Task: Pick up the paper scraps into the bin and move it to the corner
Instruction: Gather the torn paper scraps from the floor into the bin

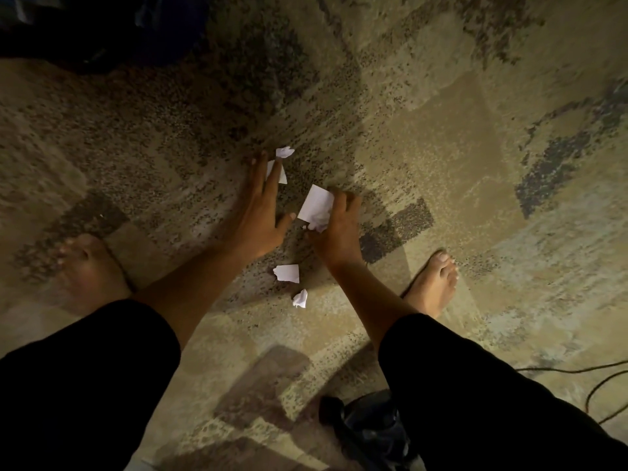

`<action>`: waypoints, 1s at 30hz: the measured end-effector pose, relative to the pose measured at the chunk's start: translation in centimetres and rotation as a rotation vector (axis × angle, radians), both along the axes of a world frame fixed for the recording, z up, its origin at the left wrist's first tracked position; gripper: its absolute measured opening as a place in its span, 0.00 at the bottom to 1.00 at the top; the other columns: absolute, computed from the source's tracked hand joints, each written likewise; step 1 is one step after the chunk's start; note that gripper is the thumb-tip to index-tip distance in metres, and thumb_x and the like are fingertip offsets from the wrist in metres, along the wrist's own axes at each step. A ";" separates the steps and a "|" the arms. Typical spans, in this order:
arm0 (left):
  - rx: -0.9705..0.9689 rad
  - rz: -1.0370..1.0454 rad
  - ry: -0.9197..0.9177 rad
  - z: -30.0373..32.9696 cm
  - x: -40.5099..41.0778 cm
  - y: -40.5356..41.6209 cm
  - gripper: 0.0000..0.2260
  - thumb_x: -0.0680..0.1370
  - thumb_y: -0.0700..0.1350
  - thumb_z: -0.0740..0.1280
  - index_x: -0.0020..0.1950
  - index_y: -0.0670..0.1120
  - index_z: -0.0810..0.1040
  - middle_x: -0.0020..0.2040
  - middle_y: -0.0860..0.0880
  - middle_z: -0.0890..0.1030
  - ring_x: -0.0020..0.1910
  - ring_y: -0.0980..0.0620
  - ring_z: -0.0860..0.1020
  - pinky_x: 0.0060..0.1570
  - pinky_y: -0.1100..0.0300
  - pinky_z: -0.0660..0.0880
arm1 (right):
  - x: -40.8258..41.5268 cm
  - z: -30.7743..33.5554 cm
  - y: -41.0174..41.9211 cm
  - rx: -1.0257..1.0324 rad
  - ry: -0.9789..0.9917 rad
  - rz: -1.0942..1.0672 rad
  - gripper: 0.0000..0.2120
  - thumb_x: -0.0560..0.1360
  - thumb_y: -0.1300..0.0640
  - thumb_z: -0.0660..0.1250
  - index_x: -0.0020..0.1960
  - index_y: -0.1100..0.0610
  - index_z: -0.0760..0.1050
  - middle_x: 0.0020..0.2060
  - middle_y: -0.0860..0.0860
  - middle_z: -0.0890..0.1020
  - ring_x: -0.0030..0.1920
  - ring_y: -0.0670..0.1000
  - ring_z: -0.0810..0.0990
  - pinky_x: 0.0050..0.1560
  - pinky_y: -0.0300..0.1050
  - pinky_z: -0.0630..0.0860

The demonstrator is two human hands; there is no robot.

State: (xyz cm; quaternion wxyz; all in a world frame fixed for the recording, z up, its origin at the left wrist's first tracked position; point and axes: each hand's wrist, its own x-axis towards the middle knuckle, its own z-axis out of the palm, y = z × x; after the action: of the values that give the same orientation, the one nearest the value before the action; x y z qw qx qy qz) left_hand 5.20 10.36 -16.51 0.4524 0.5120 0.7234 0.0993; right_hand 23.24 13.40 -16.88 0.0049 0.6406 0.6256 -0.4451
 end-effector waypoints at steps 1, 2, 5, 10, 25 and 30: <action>0.043 0.018 -0.031 0.2 -0.1 0.5 0.42 0.80 0.41 0.72 0.87 0.41 0.50 0.88 0.41 0.49 0.88 0.42 0.49 0.85 0.47 0.53 | -0.4 0.0 0.1 0.004 0.013 0.038 0.43 0.66 0.66 0.80 0.77 0.61 0.65 0.70 0.61 0.66 0.68 0.62 0.73 0.66 0.54 0.79; 0.096 0.033 -0.059 0.5 -0.2 0.9 0.41 0.80 0.38 0.71 0.87 0.41 0.51 0.88 0.43 0.53 0.87 0.45 0.53 0.85 0.49 0.55 | -0.7 0.1 0.2 0.016 0.023 0.075 0.42 0.67 0.66 0.78 0.77 0.61 0.65 0.70 0.61 0.67 0.68 0.62 0.73 0.64 0.56 0.80; 0.155 0.094 -0.077 1.2 -0.7 2.3 0.38 0.79 0.31 0.69 0.86 0.40 0.56 0.84 0.47 0.62 0.83 0.52 0.61 0.83 0.61 0.57 | -1.3 0.4 0.5 0.047 0.032 0.161 0.40 0.70 0.63 0.78 0.78 0.58 0.65 0.69 0.60 0.66 0.68 0.62 0.72 0.61 0.54 0.80; 0.182 -0.086 0.080 0.3 -2.7 3.7 0.46 0.74 0.28 0.74 0.86 0.47 0.56 0.82 0.41 0.64 0.79 0.40 0.68 0.77 0.46 0.70 | -1.2 -0.1 1.0 0.065 -0.002 0.319 0.38 0.73 0.58 0.78 0.79 0.51 0.66 0.70 0.59 0.65 0.66 0.64 0.74 0.56 0.60 0.84; 0.176 -0.431 0.107 -0.5 -3.8 7.6 0.15 0.83 0.47 0.63 0.67 0.44 0.80 0.65 0.40 0.77 0.57 0.42 0.78 0.57 0.44 0.78 | -3.1 -2.5 2.8 0.222 0.091 0.622 0.10 0.74 0.73 0.70 0.54 0.66 0.84 0.60 0.67 0.80 0.49 0.69 0.84 0.40 0.59 0.85; 0.244 -0.328 0.042 -0.5 -3.9 7.0 0.13 0.80 0.32 0.70 0.63 0.41 0.85 0.57 0.39 0.79 0.52 0.36 0.82 0.49 0.40 0.81 | -3.1 -1.8 3.2 0.215 0.137 0.611 0.08 0.68 0.76 0.74 0.44 0.66 0.84 0.50 0.66 0.84 0.42 0.66 0.86 0.36 0.54 0.83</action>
State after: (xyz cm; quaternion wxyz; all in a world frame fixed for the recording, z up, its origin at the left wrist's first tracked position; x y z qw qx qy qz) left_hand 1.33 17.39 -17.00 0.3820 0.6759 0.6221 0.1007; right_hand 20.13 16.64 -18.69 0.0283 0.3887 0.8312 -0.3965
